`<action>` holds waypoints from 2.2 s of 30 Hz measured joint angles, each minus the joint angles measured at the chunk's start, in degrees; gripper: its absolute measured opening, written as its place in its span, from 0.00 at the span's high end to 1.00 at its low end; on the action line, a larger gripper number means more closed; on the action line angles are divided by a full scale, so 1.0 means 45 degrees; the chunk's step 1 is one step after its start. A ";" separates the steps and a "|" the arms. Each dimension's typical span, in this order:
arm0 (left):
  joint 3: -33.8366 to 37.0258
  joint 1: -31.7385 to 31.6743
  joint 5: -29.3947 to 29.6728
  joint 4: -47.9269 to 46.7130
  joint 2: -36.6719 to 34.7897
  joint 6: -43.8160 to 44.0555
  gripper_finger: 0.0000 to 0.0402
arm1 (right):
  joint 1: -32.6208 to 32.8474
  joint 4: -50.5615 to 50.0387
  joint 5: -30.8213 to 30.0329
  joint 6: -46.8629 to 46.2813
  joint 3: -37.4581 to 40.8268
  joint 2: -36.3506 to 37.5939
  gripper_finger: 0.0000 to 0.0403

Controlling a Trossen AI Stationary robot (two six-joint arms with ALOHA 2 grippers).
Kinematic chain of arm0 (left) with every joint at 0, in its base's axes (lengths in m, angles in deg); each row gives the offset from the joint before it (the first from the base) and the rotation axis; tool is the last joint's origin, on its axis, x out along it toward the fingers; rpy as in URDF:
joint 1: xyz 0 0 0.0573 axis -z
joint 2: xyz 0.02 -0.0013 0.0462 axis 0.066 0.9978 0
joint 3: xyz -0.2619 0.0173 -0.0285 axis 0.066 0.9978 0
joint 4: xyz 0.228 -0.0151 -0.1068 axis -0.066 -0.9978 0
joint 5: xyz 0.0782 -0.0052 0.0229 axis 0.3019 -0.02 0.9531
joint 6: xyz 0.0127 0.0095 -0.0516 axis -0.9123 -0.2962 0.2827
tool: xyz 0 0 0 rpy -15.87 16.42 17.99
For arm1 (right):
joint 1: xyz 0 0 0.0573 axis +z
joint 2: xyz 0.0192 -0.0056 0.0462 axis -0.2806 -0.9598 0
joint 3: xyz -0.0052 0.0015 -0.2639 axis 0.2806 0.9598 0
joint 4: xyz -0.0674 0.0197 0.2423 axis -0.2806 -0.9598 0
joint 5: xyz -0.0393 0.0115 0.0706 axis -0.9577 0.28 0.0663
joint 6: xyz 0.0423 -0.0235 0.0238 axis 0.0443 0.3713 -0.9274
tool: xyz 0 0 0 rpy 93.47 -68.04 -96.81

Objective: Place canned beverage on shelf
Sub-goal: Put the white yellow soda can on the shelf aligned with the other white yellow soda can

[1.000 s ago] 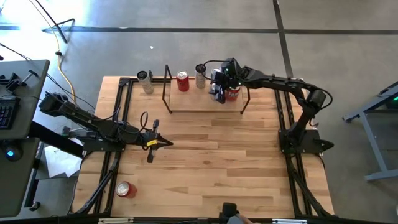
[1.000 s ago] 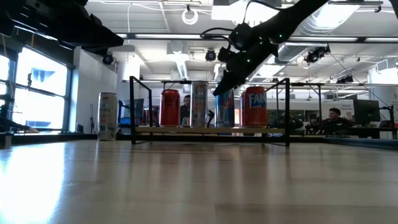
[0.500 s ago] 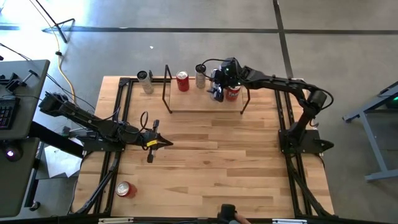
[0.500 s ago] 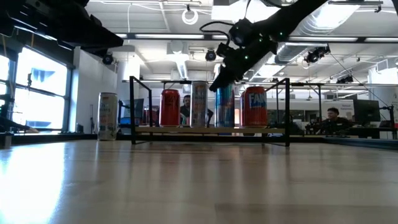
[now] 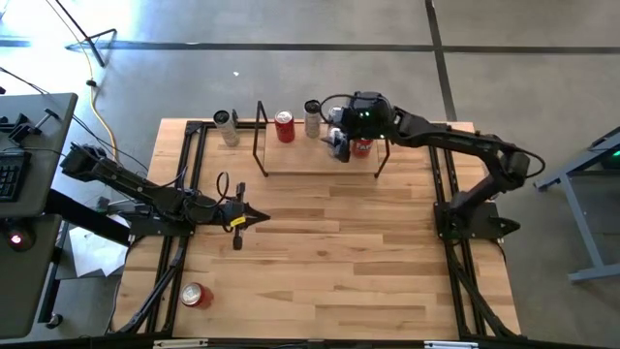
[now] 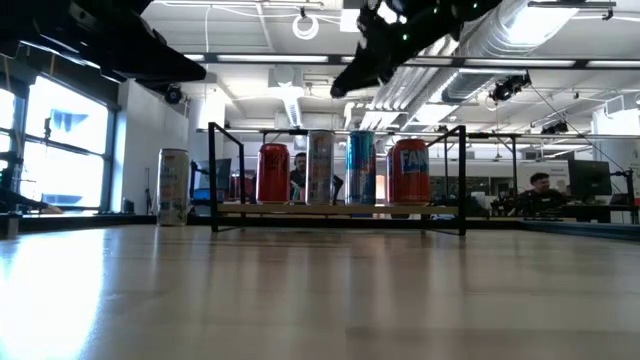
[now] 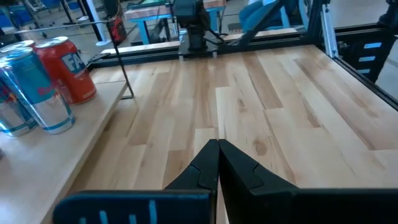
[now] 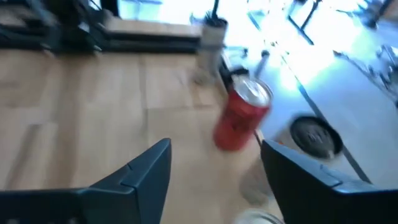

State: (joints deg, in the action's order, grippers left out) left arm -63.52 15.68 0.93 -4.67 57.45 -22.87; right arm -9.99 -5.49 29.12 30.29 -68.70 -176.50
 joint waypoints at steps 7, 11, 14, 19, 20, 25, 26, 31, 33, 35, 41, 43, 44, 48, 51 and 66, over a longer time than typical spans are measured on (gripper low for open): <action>0.0000 0.0000 0.0018 0.0006 0.0000 0.0083 1.00 | 0.1463 -0.0010 -0.0669 0.0396 0.0000 0.0959 0.64; 0.0000 0.0000 0.0044 0.0062 0.0000 0.0078 1.00 | 0.2613 -0.0084 -0.1424 0.0774 0.0000 0.1033 0.86; -0.0005 -0.0019 0.0164 0.0094 -0.0007 -0.0012 1.00 | 0.3283 -0.0035 -0.1717 0.0891 0.0101 0.0763 0.98; -0.0176 -0.0567 0.0139 -0.0291 -0.0161 -0.0566 1.00 | 0.4137 0.4021 -0.1902 0.0321 0.2853 0.0675 0.98; -0.0327 -0.0764 -0.0017 -0.0599 -0.0191 -0.0568 1.00 | 0.4326 0.5085 -0.1903 0.0186 0.3601 0.0675 0.99; -0.1678 -0.2016 -0.1062 -0.3406 -0.0491 -0.0597 1.00 | 0.5404 1.0589 -0.3009 -0.0367 0.6984 0.0666 0.99; -0.2039 -0.2267 -0.1157 -0.4157 -0.0568 -0.0597 1.00 | 0.5635 1.1392 -0.3446 -0.0352 0.7491 0.0666 1.00; -0.4304 -0.3548 -0.1259 -0.7930 -0.0789 -0.0358 1.00 | 0.6384 1.3412 -0.4792 -0.0255 0.8721 0.0674 1.00; -0.5326 -0.4081 -0.1235 -0.9288 -0.0811 -0.0214 1.00 | 0.6542 1.3392 -0.5142 -0.0250 0.8772 0.0671 1.00; -0.6337 -0.4608 -0.0967 -1.0846 -0.0811 0.0085 1.00 | 0.6645 1.3353 -0.5321 -0.0255 0.8772 0.0675 1.00; -0.8920 -0.7172 0.0096 -1.5252 -0.0158 0.2214 1.00 | 0.6708 1.3342 -0.5316 0.0287 0.8772 0.0675 1.00; -0.9711 -0.8343 0.0011 -1.6257 0.0343 0.2313 1.00 | 0.6658 1.3409 -0.5316 0.0439 0.8772 0.0675 1.00; -1.0090 -0.8990 -0.0091 -1.6631 0.0664 0.2249 1.00 | 0.6620 1.3485 -0.5316 0.0527 0.8772 0.0675 1.00; -1.1530 -1.1486 -0.1433 -1.7892 0.2279 0.1483 1.00 | 0.6527 1.3556 -0.5309 0.0653 0.8762 0.0675 1.00; -1.2688 -1.2965 -0.2943 -1.8529 0.3753 0.1079 1.00 | 0.6480 1.3551 -0.5266 0.0658 0.8762 0.0675 1.00; -1.5742 -1.5864 -0.1405 -2.1341 0.8831 -0.0182 0.71 | 0.6485 1.2582 -0.5229 0.0755 0.8748 0.0675 1.00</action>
State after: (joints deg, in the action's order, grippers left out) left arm -134.36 -55.71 -5.40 -100.70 97.19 -23.69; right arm 19.19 51.13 5.59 33.69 -29.34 -173.46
